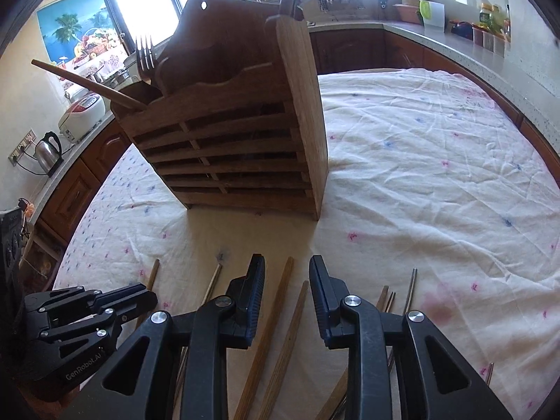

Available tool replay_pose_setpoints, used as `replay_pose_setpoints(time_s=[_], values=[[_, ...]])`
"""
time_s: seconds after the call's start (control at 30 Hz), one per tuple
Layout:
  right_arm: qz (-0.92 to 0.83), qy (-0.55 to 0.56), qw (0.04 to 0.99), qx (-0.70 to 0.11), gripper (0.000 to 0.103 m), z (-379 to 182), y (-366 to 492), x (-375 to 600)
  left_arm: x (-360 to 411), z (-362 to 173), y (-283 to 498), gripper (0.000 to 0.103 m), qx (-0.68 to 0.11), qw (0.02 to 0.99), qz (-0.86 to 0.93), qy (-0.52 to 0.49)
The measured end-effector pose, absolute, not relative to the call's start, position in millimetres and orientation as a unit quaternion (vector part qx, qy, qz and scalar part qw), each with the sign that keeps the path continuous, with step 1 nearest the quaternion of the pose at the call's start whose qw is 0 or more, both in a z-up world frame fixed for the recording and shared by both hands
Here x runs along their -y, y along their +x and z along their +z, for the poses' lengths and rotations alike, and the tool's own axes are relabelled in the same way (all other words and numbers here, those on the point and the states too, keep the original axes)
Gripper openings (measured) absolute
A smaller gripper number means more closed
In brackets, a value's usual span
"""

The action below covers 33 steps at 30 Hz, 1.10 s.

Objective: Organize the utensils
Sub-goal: 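Grasp a wooden chopstick with the left tool while the right tool grasps another chopstick, then lift both held chopsticks over the wooden holder and open both tools to drop them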

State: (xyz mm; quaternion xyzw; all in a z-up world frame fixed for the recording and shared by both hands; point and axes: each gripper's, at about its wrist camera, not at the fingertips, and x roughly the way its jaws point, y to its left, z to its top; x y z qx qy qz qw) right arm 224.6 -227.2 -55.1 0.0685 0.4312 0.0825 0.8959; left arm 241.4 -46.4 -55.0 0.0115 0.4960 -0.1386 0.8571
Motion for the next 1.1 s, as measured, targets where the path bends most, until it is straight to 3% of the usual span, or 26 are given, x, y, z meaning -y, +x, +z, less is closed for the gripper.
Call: replay_pose_setpoints(time_s=[0.3,0.4,0.53,0.8,1.1], values=[[0.076,0.020,0.888,-0.454,0.027,-70,232,213,53,-56,237,0.007,-0.472,0.869,-0.141,0.035],[0.068,-0.008,0.888,-0.454,0.010,-70,231,209,48,-54,237,0.005,-0.473,0.870,-0.138,0.028],[0.079,0.028,0.888,-0.452,0.003,-65,227,220,43,-50,230,0.004,-0.470,0.870,-0.149,0.013],[0.101,0.113,0.900,-0.408,0.003,-34,198,251,17,-17,207,0.004,-0.442,0.881,-0.164,-0.028],[0.090,0.130,0.903,-0.399,0.003,-29,196,263,18,9,186,0.004,-0.418,0.889,-0.181,-0.048]])
